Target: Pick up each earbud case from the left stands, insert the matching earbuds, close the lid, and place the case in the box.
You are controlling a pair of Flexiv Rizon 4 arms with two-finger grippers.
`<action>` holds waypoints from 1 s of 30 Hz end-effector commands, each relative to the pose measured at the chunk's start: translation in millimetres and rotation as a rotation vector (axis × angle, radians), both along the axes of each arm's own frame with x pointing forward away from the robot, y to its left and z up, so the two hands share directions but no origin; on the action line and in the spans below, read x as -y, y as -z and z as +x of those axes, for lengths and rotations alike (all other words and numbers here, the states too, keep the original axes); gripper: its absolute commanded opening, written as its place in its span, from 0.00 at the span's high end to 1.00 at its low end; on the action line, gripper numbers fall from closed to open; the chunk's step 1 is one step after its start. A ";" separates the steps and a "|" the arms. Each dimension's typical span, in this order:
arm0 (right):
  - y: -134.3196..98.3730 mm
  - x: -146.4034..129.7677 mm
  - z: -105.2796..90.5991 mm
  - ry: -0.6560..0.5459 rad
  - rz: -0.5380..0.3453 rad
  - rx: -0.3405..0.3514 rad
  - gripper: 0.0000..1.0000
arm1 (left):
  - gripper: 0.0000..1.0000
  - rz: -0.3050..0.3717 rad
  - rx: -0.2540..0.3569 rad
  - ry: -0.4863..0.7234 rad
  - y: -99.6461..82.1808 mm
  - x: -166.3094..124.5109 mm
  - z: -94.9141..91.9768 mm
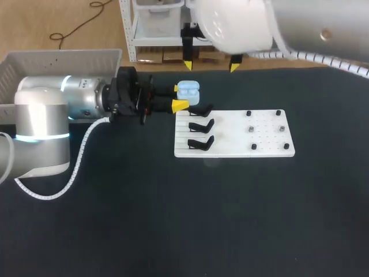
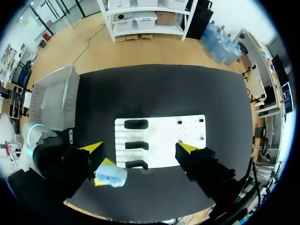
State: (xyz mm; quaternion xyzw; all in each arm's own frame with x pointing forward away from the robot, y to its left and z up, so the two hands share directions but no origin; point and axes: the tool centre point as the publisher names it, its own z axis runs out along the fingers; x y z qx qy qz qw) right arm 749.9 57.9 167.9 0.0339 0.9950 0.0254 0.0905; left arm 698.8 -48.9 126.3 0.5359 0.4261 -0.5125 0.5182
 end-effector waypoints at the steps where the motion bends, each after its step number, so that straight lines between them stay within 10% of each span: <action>1: 16.3 -0.5 2.6 0.007 -0.010 0.006 0.00 | 1.00 -0.001 0.002 -0.003 0.7 0.3 -0.8; 24: 15.7 -4.2 -34.5 -0.056 0.011 -0.163 0.00 | 1.00 -0.001 0.002 -0.003 0.7 0.3 -0.8; 30: 5.2 1.4 -36.7 -0.021 0.005 -0.012 0.00 | 1.00 -0.001 0.002 -0.003 0.7 0.3 -0.8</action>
